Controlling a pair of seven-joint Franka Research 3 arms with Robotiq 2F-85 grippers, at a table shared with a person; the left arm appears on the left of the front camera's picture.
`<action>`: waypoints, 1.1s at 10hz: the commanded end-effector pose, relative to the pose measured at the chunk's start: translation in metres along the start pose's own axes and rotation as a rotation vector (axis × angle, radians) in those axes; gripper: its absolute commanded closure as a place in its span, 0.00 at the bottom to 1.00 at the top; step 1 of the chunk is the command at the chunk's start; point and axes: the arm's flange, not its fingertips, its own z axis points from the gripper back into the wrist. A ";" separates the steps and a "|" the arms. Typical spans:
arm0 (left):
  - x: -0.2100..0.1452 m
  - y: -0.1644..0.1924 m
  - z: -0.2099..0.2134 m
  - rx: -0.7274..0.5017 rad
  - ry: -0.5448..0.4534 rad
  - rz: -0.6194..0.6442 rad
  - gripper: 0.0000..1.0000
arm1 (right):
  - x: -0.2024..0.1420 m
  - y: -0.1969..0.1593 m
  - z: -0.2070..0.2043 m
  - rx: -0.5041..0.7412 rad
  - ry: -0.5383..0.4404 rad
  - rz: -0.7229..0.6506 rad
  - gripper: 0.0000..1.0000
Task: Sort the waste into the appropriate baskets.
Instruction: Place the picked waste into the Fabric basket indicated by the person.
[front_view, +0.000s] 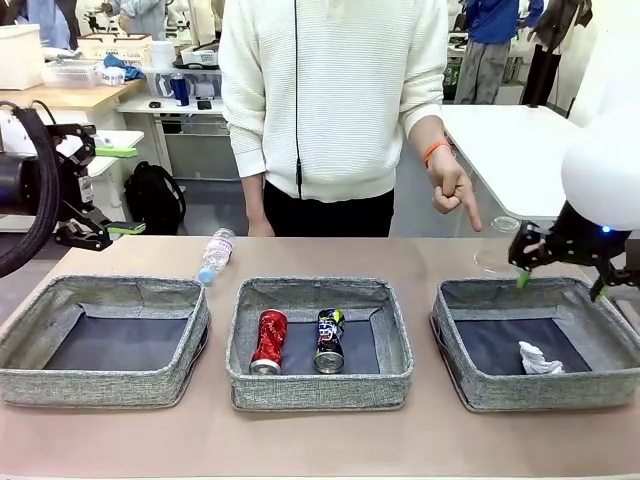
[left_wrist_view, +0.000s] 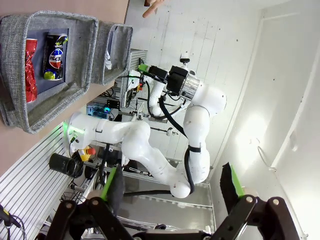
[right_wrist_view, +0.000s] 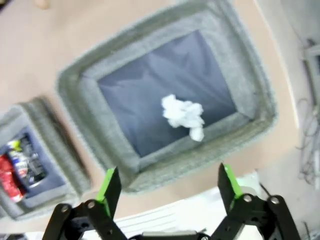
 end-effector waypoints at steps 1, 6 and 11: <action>-0.002 -0.003 -0.002 -0.022 0.002 -0.003 0.00 | -0.018 -0.007 0.002 0.370 -0.054 0.066 0.00; -0.002 -0.003 -0.002 -0.022 0.002 -0.003 0.00 | -0.004 -0.042 0.005 1.465 0.192 -0.094 0.00; -0.002 -0.003 -0.002 -0.022 0.002 -0.003 0.00 | -0.029 -0.081 -0.059 1.475 0.484 0.054 0.00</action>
